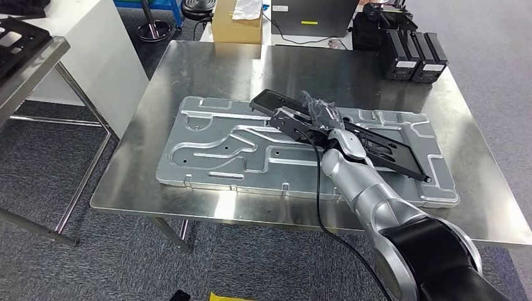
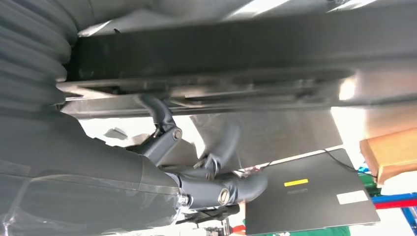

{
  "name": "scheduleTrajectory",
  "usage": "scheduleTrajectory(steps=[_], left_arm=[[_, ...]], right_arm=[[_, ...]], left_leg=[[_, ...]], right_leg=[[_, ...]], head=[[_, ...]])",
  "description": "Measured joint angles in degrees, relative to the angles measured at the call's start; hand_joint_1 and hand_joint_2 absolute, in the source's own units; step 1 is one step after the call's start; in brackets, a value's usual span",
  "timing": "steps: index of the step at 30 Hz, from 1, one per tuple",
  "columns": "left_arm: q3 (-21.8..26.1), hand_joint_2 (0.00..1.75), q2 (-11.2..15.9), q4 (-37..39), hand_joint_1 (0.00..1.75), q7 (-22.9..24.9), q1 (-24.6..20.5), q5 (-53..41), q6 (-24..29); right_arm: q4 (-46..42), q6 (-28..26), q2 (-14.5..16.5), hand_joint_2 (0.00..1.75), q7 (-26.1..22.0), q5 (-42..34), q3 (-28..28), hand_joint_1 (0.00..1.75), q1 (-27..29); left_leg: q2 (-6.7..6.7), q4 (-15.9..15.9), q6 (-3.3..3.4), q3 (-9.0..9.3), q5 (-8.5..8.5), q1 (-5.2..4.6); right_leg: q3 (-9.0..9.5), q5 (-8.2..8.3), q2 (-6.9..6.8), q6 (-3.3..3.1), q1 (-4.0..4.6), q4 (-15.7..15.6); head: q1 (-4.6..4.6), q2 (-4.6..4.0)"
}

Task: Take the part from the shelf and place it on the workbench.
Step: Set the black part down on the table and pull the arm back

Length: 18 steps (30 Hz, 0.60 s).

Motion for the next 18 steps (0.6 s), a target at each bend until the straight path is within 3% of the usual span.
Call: scheduleTrajectory(steps=[2,3,4,6,7,8,9,10,12,13,16,18], left_arm=[[0.0,0.00,0.0,0.0,0.00,0.4,0.0,-0.1,-0.1],[0.0,0.00,-0.1,0.0,0.00,0.8,0.0,-0.3,-0.1],[0.0,0.00,-0.1,0.0,0.00,1.2,0.1,-0.4,0.0],[0.0,0.00,-0.1,0.0,0.00,1.4,0.2,-0.6,0.5],[0.0,0.00,-0.1,0.0,0.00,1.3,0.3,-0.6,0.8],[0.0,0.00,-0.1,0.0,0.00,0.9,0.3,-0.6,1.2],[0.0,0.00,0.0,0.0,0.00,0.4,0.3,-0.6,1.6],[0.0,0.00,0.0,0.0,0.00,-0.2,0.3,-0.5,2.0],[0.1,0.00,0.0,0.0,0.00,-1.3,0.1,-0.2,2.6],[0.1,0.00,0.0,0.0,0.00,-1.8,0.1,-0.1,2.9],[0.2,0.00,0.0,0.0,0.00,-3.0,0.0,0.1,3.4],[0.2,0.00,0.1,0.0,0.00,-3.4,-0.1,0.2,3.6]], right_arm=[[0.0,0.2,0.1,0.87,-0.3,-1.2,-0.6,0.00,0.0],[-0.1,0.6,0.1,0.44,-0.7,-2.3,-1.1,0.00,0.0],[-0.1,1.0,0.1,0.44,-1.2,-3.8,-1.9,0.00,-0.1],[-0.1,2.1,0.1,1.31,-2.5,-7.2,-3.8,0.00,0.1],[-0.1,2.5,0.1,1.31,-3.3,-9.2,-5.1,0.00,0.2],[-0.1,2.8,0.0,0.87,-4.0,-11.3,-6.6,0.00,0.3],[-0.1,2.9,-0.2,0.44,-4.8,-13.4,-8.2,0.00,0.3],[-0.2,3.0,-0.4,0.44,-5.4,-15.5,-9.9,0.00,0.3],[-0.6,3.1,-1.4,1.31,-6.2,-18.8,-13.2,0.00,-0.2],[-0.8,3.3,-2.0,1.75,-6.5,-20.2,-14.7,0.00,-0.6],[-1.3,3.9,-4.1,1.75,-6.6,-22.7,-18.8,0.00,-1.6],[-1.7,4.2,-5.4,1.75,-6.6,-23.4,-20.6,0.00,-2.3]], left_leg=[[0.01,0.1,-0.63,0.00,-0.33,0.00],[0.06,1.1,-0.89,-0.42,-1.17,-0.01],[0.12,3.5,-1.11,-1.41,-2.60,0.02],[0.22,10.8,-1.44,-4.72,-6.16,0.23],[0.22,14.0,-1.59,-6.26,-7.16,0.32],[0.23,15.5,-1.72,-7.07,-7.10,0.39],[0.24,14.8,-1.82,-6.89,-5.96,0.47],[0.25,11.9,-1.88,-5.67,-3.91,0.58],[0.24,4.5,-1.83,-2.38,-0.62,0.66],[0.22,2.1,-1.61,-1.30,0.10,0.61],[0.13,0.9,-0.55,-0.90,0.14,0.31],[0.15,0.5,0.25,-0.80,0.42,0.33]], right_leg=[[0.35,0.22,-0.13,-0.49,-0.27,-0.6],[0.55,0.38,-0.22,-0.75,-0.46,-0.9],[0.73,0.51,-0.32,-0.96,-0.65,-1.2],[0.77,0.49,-0.38,-1.17,-0.66,-1.3],[0.77,0.45,-0.37,-1.19,-0.65,-1.3],[0.78,0.40,-0.35,-1.18,-0.66,-1.2],[0.81,0.32,-0.33,-1.09,-0.69,-1.1],[0.83,0.17,-0.31,-0.92,-0.75,-0.9],[0.67,-0.25,-0.30,-0.39,-0.74,-0.2],[0.50,-0.37,-0.31,-0.09,-0.67,0.1],[0.15,-0.28,-0.34,0.77,-0.59,0.2],[-0.33,-1.24,-0.36,1.36,-0.84,1.4]], head=[[-0.01,-0.01],[-0.06,-0.01],[-0.10,-0.01],[-0.17,-0.01],[-0.17,-0.01],[-0.17,-0.01],[-0.18,-0.01],[-0.18,-0.01],[-0.20,-0.01],[-0.20,0.00],[-0.19,0.00],[-0.17,0.00]])
